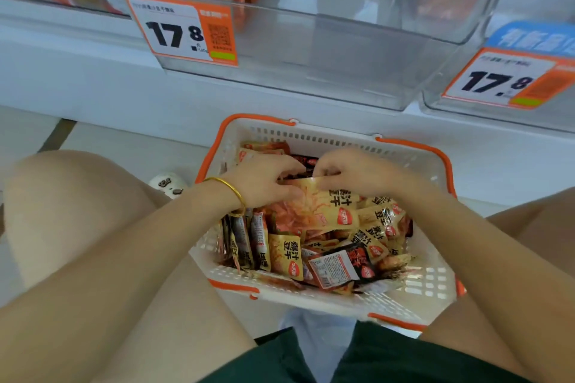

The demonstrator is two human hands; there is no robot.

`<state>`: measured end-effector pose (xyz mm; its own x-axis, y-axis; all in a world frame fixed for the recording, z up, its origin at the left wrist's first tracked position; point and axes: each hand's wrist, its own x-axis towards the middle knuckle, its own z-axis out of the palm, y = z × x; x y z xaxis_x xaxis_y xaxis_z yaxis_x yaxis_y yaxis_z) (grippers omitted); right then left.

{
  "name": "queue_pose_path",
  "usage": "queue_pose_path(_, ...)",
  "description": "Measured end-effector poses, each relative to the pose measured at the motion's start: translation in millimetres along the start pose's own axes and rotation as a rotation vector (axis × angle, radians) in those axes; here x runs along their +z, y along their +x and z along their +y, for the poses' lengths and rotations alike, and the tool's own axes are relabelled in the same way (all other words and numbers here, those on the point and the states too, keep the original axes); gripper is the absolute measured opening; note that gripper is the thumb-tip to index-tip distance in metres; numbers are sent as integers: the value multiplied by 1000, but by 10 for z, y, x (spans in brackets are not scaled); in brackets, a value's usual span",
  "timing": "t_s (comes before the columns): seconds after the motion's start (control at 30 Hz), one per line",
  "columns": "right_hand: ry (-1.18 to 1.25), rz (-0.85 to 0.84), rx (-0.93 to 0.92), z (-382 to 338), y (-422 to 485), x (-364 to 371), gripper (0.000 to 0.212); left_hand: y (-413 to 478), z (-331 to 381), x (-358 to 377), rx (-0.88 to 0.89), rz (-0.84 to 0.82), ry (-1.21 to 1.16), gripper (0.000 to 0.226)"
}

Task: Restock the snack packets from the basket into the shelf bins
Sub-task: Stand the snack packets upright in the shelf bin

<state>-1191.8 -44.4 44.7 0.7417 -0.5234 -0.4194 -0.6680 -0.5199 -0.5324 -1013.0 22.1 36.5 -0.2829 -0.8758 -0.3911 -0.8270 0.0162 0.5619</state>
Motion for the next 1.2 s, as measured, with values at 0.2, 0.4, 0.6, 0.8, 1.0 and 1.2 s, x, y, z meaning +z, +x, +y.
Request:
queue_pose_path(0.2,449,205,9,-262,-268,-318,16,-218,153,-260,-1,52,-208,11)
queue_pose_path(0.4,1282,-54,-169,-333,-481,-294,59,-571,164,-579,-35,182,-716,12)
queue_pose_path(0.6,1058,222,-184,-956,-473,-453,35,-789,273,-868,38,274,-844,35)
queue_pose_path(0.8,1076,426,-202,-1364,-308,-1184,24,-878,463,-1458,136,635,-895,19)
queue_pose_path(1.0,752,642,-20,-1434,458,-1802,13,-523,118,-1978,37,1230,165,17)
queue_pose_path(1.2,326,592,168,-1334,1304,-1643,35,-175,-137,-2030,-18,1015,528,41)
